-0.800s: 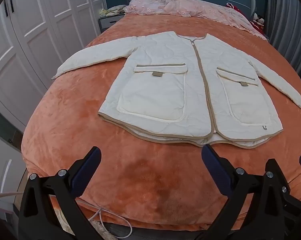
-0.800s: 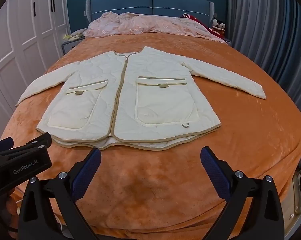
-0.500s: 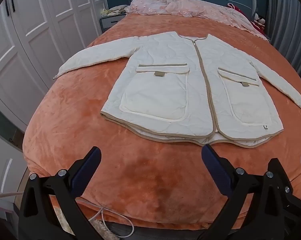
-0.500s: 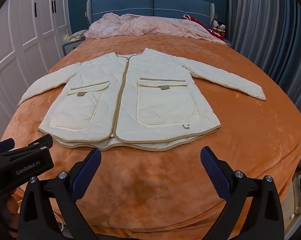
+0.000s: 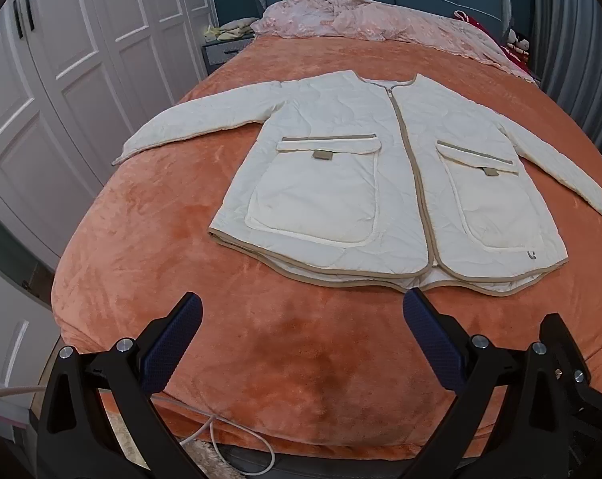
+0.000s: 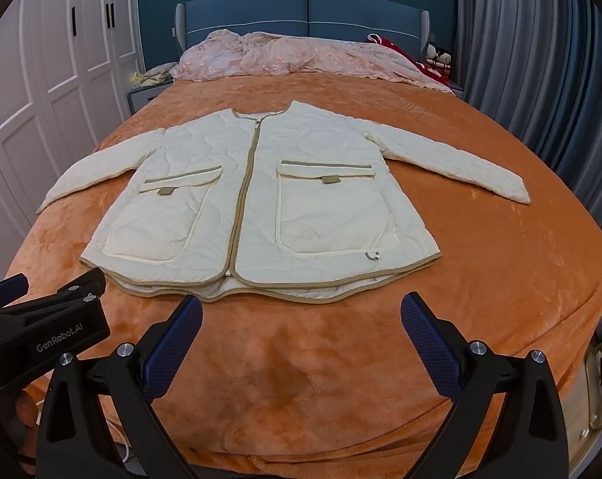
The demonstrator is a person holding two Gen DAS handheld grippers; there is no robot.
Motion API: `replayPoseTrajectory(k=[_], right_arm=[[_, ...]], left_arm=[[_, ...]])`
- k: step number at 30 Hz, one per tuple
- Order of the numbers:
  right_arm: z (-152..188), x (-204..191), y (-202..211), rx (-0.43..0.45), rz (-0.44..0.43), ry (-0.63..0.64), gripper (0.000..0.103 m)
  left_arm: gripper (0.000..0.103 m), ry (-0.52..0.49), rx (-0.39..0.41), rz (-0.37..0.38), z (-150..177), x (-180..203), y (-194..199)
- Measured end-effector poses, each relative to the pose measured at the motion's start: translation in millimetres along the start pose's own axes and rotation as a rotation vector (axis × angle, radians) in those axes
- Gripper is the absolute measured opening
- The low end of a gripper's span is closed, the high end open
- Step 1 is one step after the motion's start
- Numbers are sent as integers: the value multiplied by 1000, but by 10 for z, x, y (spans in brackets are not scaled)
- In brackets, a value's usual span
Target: Fold large clothes
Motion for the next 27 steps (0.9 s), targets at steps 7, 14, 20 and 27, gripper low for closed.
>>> replayPoseTrajectory(k=[7,14,20,27], right_arm=[[7,42,2,4,-2,-11,98],[3,48,1,4,-3,-14,98],[4,51,0,4,-3,-14,98],[4,50,-2,4,-3,-13,98]], left_arm=[[98,2,4,-3,4,-13,8],[98,1,1,-5,22,-12,-8],[98,3,-2,-7,35,-11,-21],[98,4,-2,-7,37,-13,-24]])
Point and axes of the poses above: each gripper's, at about its wrist camera, not at the fingertips, and y roughly against the way its jaws point, x to its right, z to its underside, the point moved 6 cm from there along -y, roughly the way its jaws point, and after that the axes turned 9 degrees about -x, right-handed, at the moved point
